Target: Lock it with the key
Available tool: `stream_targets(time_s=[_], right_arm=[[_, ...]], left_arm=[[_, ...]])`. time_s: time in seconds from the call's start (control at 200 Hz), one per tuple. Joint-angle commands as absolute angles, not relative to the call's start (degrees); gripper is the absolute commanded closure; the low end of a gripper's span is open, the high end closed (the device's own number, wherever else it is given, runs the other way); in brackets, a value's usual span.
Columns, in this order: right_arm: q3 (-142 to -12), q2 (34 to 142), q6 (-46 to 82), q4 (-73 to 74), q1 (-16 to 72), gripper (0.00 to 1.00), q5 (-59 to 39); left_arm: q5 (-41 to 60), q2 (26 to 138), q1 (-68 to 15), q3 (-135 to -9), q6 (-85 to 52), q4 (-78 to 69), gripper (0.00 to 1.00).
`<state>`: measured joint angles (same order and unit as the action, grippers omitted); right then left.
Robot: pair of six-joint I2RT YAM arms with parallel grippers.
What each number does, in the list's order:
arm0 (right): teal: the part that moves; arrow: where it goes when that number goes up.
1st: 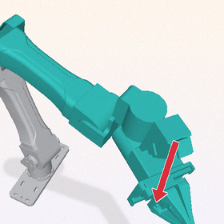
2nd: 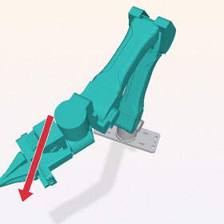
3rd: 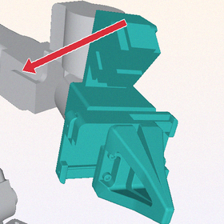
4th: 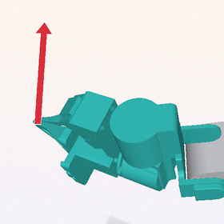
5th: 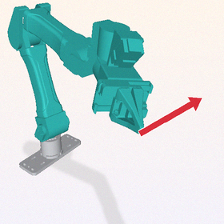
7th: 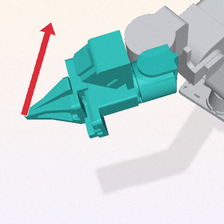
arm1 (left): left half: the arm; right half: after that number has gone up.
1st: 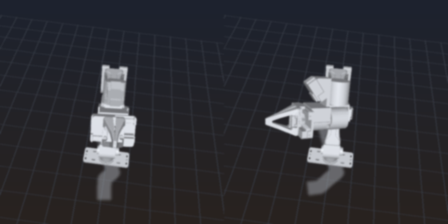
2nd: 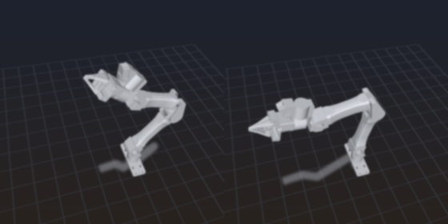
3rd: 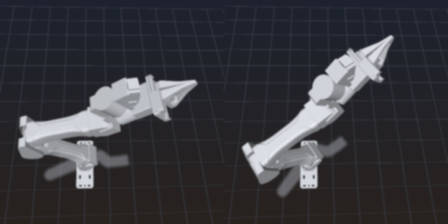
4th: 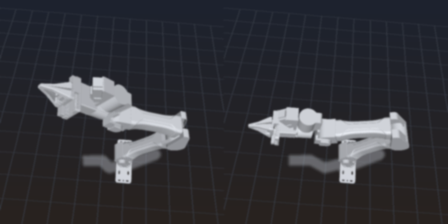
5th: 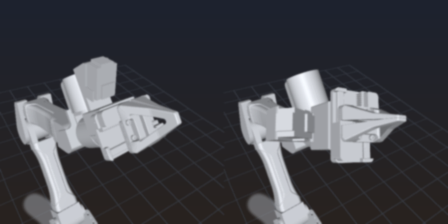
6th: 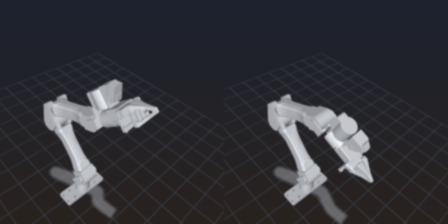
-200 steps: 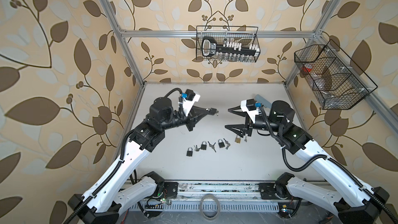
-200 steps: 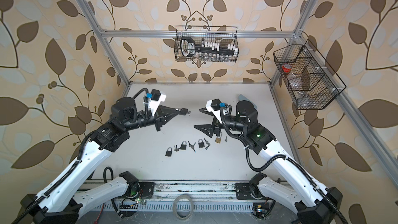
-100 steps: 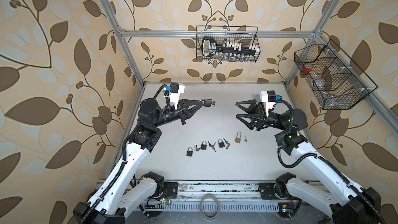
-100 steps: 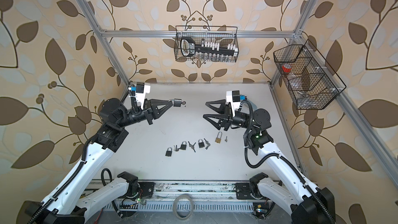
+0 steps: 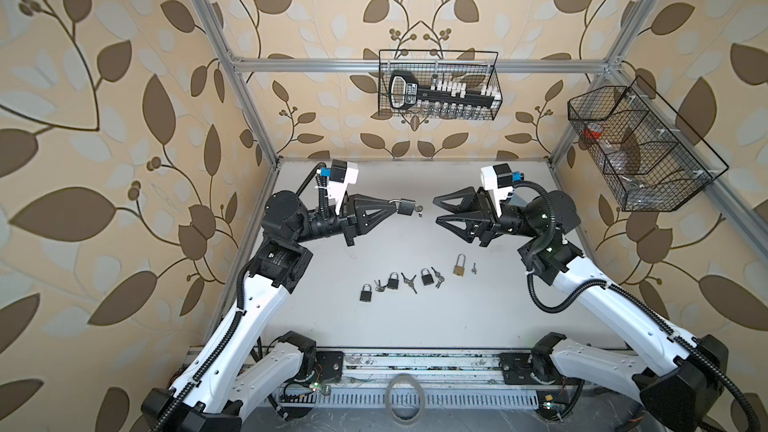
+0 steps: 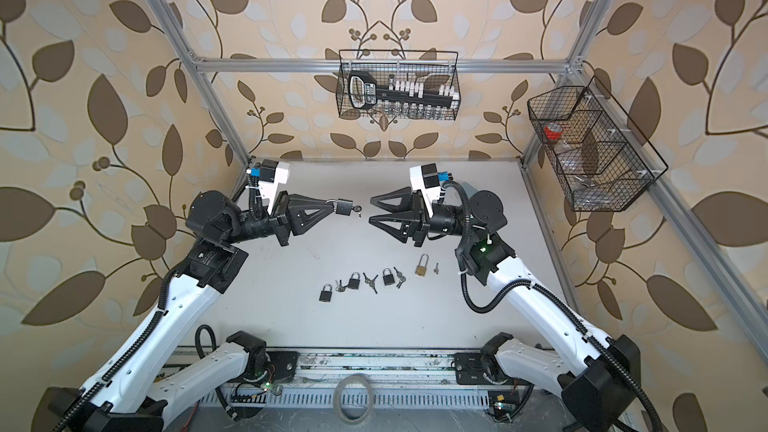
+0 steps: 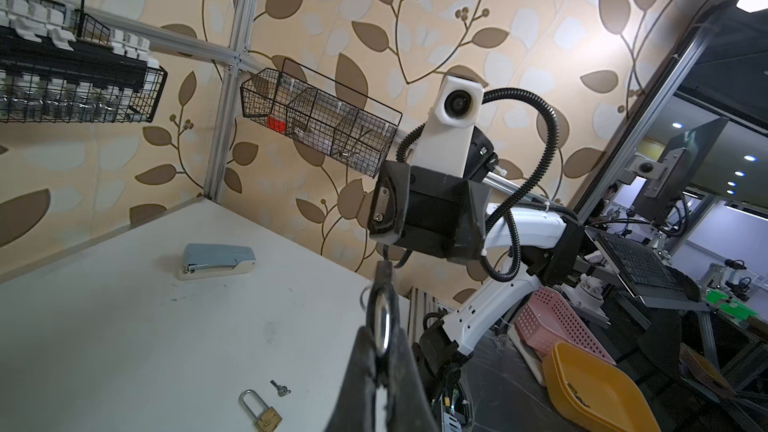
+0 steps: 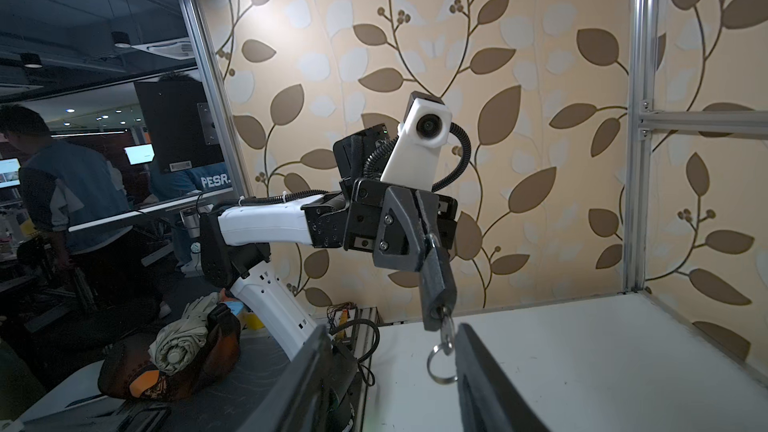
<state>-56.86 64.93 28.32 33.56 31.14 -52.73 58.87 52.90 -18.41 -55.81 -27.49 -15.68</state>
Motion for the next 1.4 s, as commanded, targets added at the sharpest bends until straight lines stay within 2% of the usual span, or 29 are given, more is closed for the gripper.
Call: stream_targets(time_s=[0.0, 0.39, 0.605, 0.68, 0.955, 1.24, 1.3, 1.395], right_arm=[[-59.2, 66.7, 29.2, 32.6, 31.9, 0.52, -54.8], [-60.9, 68.8, 28.3, 29.7, 33.3, 0.70, -55.2], [-60.9, 68.9, 28.5, 29.7, 33.7, 0.89, -56.0], [-60.7, 68.8, 28.5, 29.7, 33.8, 1.00, -56.0], [-58.2, 66.3, 27.3, 29.4, 33.2, 1.00, -54.4], [-44.8, 54.3, 29.5, 27.5, 23.2, 1.00, -55.6], [-43.3, 52.1, 26.8, 22.6, 22.9, 1.00, -52.5], [-41.2, 48.8, 23.6, 11.6, 22.9, 1.00, -36.4]], left_arm=[[61.4, 52.6, -19.0, -57.3, -27.9, -20.3, 1.00], [63.0, 53.4, -20.1, -58.1, -26.8, -20.2, 1.00], [62.8, 53.1, -20.2, -58.2, -26.2, -19.8, 1.00], [62.7, 53.2, -20.2, -58.2, -26.2, -19.8, 1.00], [61.9, 52.8, -20.2, -58.7, -24.6, -17.6, 1.00], [60.1, 51.7, -19.3, -59.9, -22.2, -14.6, 1.00], [60.0, 53.4, -19.3, -60.5, -21.9, -13.8, 1.00], [57.9, 58.1, -19.7, -64.2, -18.5, -4.3, 1.00]])
